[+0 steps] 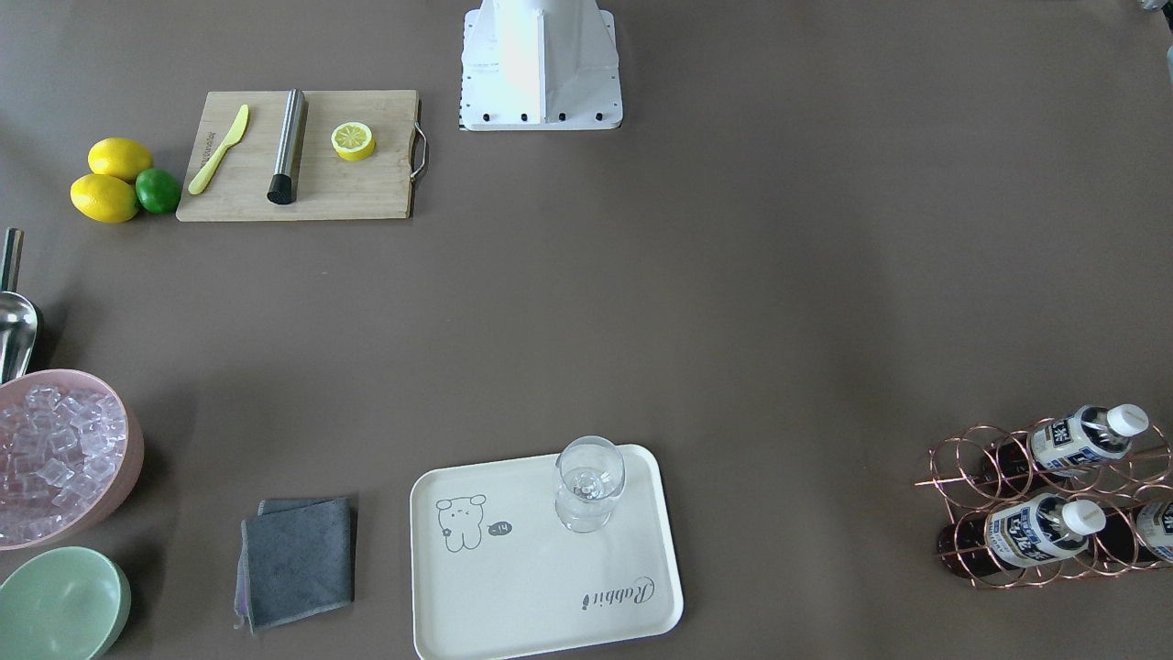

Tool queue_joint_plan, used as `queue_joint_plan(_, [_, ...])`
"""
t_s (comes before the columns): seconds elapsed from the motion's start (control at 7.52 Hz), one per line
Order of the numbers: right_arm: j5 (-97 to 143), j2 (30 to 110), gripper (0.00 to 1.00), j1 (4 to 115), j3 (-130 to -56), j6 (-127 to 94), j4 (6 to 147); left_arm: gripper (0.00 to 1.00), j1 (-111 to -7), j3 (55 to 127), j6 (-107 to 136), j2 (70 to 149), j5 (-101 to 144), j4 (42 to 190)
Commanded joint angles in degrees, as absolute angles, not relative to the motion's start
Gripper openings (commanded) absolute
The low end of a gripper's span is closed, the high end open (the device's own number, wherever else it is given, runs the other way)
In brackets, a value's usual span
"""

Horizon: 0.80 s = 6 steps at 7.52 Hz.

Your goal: Take tea from basket to plate

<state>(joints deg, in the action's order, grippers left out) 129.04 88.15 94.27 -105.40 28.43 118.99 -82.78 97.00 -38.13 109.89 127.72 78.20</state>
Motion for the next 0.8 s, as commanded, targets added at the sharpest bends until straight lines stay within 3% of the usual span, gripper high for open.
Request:
queue_joint_plan(0.0, [129.11,86.49,1.0,89.41,-108.79,22.36,119.0,0.98,-81.73,88.21,-47.51,117.65,128.4,78.31])
queue_joint_plan(0.67, [130.42,81.92,1.0,82.01,-112.06,13.37,119.0,0.98,-85.96,80.26,-51.93,125.5,128.5,78.66])
